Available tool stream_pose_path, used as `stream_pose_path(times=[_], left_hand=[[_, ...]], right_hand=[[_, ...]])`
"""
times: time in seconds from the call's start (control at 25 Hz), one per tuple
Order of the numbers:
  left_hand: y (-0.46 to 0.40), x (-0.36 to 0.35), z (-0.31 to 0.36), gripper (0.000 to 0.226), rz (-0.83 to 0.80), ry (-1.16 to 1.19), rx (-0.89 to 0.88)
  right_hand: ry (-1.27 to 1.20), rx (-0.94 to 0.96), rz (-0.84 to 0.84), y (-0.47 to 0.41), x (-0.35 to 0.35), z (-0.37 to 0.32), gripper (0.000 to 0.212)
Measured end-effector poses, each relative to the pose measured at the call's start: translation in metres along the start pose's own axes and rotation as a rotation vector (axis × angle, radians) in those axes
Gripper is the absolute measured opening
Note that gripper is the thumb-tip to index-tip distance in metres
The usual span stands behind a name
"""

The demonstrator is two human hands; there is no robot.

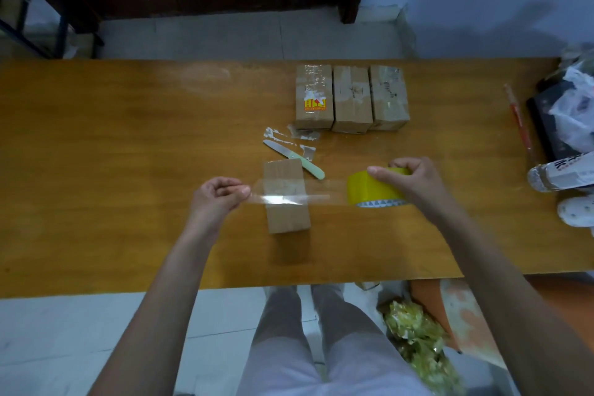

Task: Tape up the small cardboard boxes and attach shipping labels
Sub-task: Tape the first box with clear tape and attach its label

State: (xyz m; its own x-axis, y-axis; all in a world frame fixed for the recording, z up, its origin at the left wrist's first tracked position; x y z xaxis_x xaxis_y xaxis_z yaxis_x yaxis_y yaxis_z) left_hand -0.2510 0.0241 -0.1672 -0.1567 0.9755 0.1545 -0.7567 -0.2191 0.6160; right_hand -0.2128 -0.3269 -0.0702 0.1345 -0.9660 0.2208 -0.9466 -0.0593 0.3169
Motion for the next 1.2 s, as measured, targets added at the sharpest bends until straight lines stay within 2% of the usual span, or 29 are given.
stream_pose_path(times=[0.24,0.48,0.8,1.2], left_hand=[[-0.017,-0.001,-0.022,0.020,0.109,-0.001,0.050],[-0.029,-0.009,-0.043,0.022,0.141,0.016,0.133],[-0.029,-0.012,-0.046,0.022,0.166,0.006,0.160],[-0.027,-0.025,-0.046,0.020,0.201,-0.071,0.175]], right_hand=[[0.095,0.011,0.022,-0.029,-0.023,0.024,0.054],[0.168,-0.031,0.017,-0.047,-0.032,0.041,0.049],[0.204,-0.079,0.023,-0.052,-0.035,0.046,0.039],[0.238,-0.070,0.040,-0.054,-0.043,0.050,0.046]])
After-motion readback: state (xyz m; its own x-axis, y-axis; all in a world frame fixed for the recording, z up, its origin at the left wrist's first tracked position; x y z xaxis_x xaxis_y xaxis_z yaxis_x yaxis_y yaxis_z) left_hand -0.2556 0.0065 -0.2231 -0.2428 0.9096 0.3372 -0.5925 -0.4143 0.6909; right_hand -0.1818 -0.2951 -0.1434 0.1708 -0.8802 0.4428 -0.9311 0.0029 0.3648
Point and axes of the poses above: each hand's wrist, its own y-axis away from the middle knuckle, its own x-axis out of the back of the hand, z = x × y, the point moved 5 cm from there along -y, towards the middle knuckle, and after that the axes turned 9 degrees about -y, right-handed, at the moved point
